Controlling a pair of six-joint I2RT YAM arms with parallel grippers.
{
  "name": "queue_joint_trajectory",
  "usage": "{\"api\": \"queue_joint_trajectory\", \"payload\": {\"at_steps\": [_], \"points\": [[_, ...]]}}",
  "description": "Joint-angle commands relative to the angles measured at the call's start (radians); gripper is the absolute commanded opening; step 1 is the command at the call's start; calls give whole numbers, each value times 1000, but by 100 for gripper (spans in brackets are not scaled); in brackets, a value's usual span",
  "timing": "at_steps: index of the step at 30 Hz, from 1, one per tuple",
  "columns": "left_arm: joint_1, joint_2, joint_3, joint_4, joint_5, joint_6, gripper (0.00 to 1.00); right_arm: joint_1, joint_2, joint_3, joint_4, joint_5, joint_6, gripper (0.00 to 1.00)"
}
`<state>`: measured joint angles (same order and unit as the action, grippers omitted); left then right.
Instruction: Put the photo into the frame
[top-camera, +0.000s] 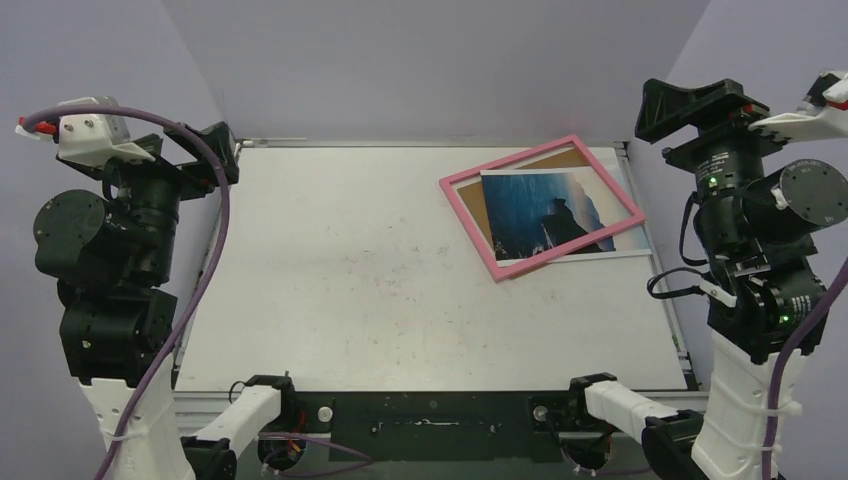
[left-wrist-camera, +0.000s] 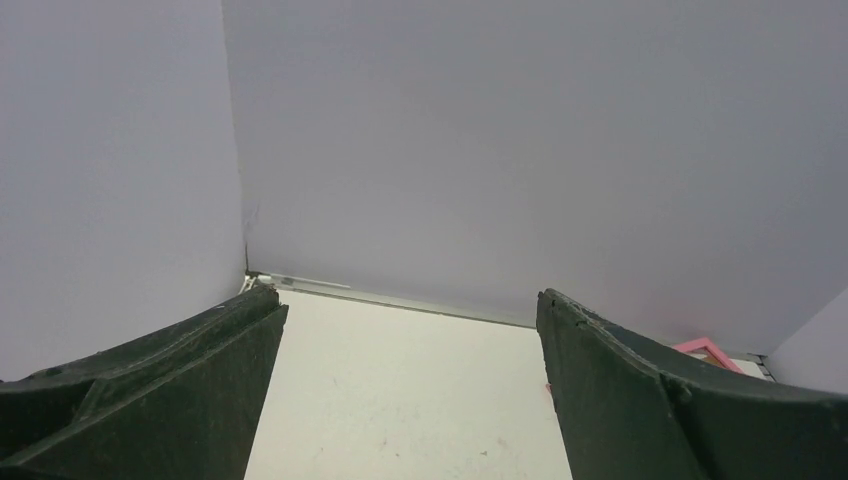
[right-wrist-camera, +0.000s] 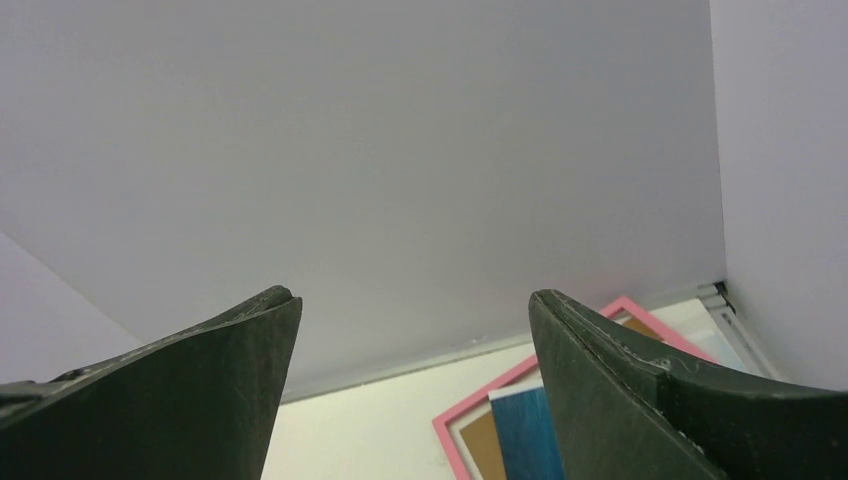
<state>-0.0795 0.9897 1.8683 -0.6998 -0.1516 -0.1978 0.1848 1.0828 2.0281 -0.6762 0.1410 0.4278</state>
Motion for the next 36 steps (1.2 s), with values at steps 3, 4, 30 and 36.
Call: {"api": "queue_joint_trajectory", "payload": {"at_steps": [3,4,30,36], "points": [[-5,-13,-154,119,55,-39,97,7,33,-92,-70,-68,65,89],[-5,-10,-191,125,74,-52,97,7,47,-101,-96,-80,73,89],[6,239,-786,317,263,-297,97,225,952,-50,-331,-261,-160,59],[24,344,-732,360,345,-328,97,268,1100,12,-317,-211,-255,62]]}}
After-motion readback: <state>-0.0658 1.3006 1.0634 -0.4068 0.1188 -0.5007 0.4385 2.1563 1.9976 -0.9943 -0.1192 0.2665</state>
